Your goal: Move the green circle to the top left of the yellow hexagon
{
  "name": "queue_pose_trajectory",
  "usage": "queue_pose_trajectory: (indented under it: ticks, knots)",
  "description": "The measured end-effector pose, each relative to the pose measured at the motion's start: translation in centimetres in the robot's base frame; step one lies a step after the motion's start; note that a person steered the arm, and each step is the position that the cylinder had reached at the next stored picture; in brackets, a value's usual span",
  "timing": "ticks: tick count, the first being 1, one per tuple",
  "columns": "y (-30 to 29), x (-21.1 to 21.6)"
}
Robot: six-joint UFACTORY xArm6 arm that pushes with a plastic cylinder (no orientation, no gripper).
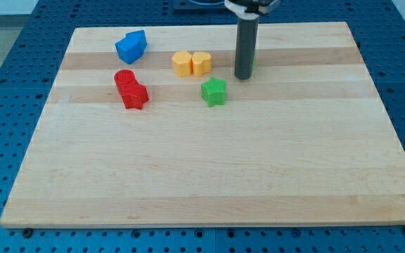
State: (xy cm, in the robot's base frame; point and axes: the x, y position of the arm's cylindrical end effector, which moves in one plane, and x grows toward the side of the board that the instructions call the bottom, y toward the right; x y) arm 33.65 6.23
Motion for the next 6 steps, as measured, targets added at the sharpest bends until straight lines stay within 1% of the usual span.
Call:
queue_pose_trajectory:
  ticks: [1, 2, 3, 4, 6]
  knots:
    - [2.5, -0.7]
    - [5.5, -2.9]
    - [3.3, -3.8]
    - [-1.6, -3.6]
    - [-3.6, -3.0]
